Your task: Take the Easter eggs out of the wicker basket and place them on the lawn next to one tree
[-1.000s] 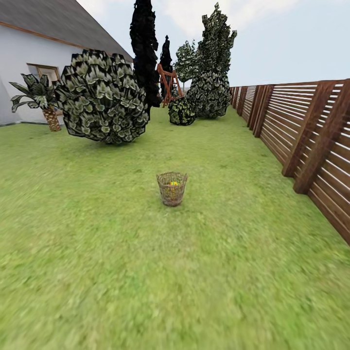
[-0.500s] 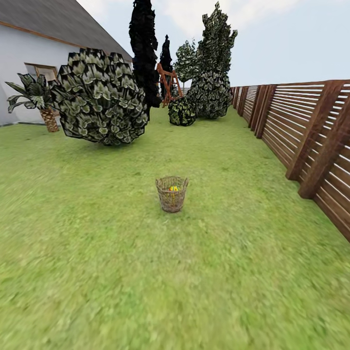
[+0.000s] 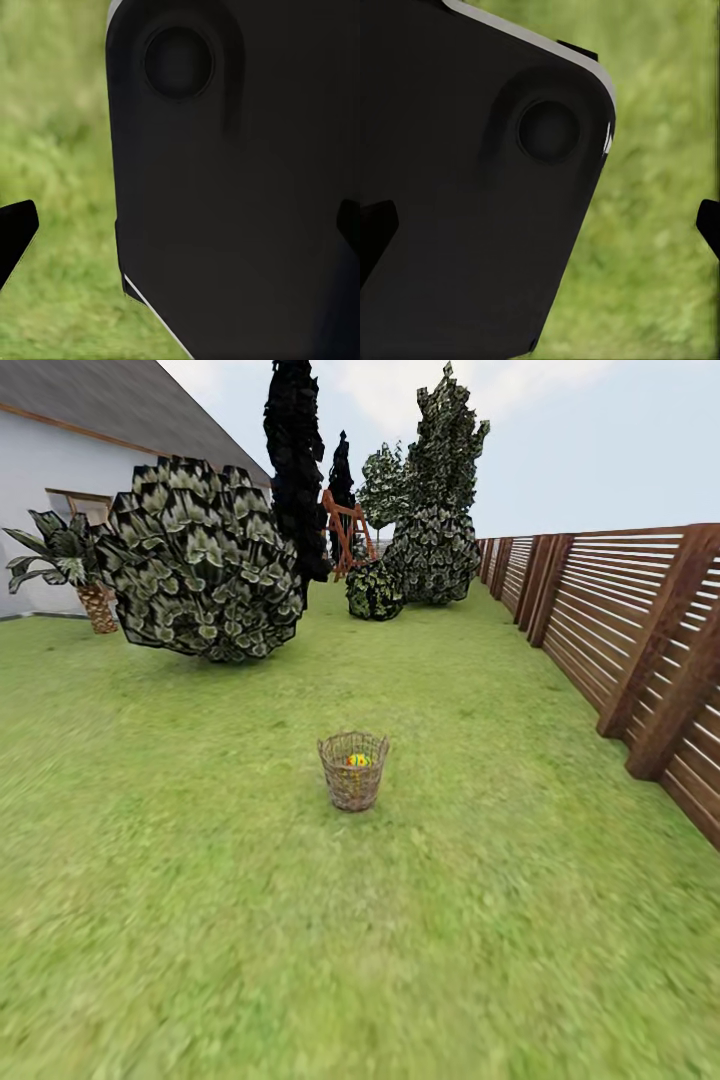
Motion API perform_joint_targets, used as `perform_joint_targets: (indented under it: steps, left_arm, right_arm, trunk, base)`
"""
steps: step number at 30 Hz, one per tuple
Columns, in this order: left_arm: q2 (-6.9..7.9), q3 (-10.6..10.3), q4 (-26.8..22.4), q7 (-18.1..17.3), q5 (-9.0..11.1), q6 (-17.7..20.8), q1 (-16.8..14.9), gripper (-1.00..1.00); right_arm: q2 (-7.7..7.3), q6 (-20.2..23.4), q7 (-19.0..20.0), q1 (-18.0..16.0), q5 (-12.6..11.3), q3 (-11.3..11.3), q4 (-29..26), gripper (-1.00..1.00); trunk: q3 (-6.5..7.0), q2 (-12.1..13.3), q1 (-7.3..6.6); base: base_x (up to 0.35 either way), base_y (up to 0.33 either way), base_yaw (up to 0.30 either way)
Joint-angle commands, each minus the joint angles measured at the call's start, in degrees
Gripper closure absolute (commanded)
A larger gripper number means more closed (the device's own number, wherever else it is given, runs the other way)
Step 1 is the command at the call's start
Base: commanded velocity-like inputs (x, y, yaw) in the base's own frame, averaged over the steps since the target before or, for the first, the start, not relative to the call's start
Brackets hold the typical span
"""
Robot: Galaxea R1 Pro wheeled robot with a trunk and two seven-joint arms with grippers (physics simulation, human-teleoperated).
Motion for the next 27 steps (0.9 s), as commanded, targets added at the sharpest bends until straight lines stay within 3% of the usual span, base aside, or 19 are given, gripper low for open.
perform_joint_targets:
  steps: [1,27]
  left_arm:
    - [0.00,0.0,0.0,0.0,0.0,0.0,0.0,-1.00]
    - [0.00,0.0,0.0,0.0,0.0,0.0,0.0,-1.00]
  right_arm:
    - [-0.01,-0.2,0.0,0.0,0.1,0.2,0.0,-1.00]
    - [0.12,-0.2,0.0,0.0,0.1,0.2,0.0,-1.00]
  trunk:
    - [-0.05,0.0,0.03]
    - [-0.05,0.0,0.03]
  base:
    - [0.315,0.000,0.000]
    - [0.315,0.000,0.030]
